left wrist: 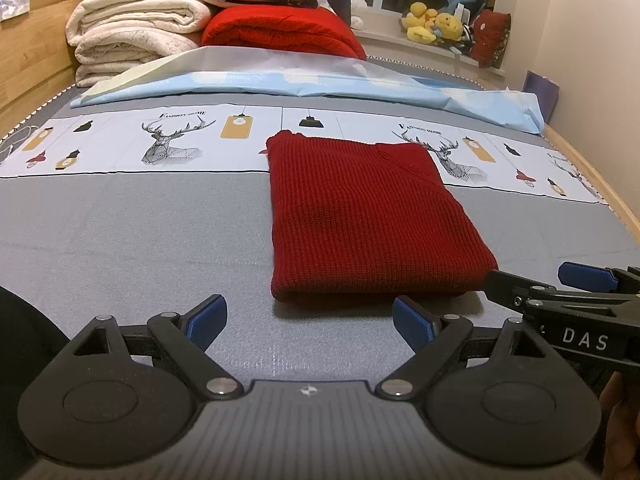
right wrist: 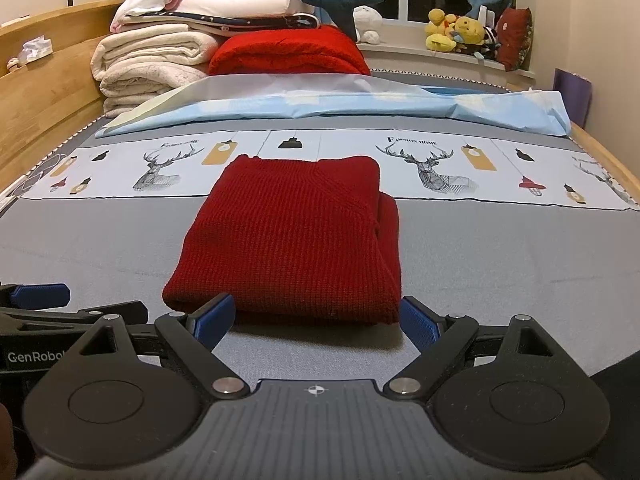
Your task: Fold small clothes
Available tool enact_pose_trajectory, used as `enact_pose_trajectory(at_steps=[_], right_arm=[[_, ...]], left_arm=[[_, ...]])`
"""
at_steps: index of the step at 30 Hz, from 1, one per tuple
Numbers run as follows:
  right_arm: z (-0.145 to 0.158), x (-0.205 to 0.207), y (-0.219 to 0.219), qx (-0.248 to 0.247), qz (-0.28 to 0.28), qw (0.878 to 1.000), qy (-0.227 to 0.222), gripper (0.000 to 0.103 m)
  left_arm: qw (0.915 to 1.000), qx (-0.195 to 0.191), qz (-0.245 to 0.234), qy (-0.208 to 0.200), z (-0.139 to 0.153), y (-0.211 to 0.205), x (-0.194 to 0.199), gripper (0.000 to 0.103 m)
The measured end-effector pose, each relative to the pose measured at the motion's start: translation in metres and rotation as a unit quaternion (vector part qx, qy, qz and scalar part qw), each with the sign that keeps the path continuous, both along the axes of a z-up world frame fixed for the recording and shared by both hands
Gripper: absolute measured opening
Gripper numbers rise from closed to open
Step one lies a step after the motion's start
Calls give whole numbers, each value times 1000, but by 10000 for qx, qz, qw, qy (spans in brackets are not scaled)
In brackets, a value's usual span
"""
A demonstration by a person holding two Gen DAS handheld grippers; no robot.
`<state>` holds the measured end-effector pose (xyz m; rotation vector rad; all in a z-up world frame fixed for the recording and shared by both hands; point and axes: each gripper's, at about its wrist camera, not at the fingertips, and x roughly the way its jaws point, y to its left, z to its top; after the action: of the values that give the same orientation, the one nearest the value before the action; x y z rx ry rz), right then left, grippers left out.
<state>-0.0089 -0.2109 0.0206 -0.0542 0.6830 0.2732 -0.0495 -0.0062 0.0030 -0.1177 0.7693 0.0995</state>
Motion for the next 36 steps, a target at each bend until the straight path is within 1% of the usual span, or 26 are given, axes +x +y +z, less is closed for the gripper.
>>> enact_pose_trajectory(at_steps=[36], right_arm=[[-1,5,-2,-12,-44,10000,72,89]], left_arm=[[10000,-41,7,10,-1,-1,5,93]])
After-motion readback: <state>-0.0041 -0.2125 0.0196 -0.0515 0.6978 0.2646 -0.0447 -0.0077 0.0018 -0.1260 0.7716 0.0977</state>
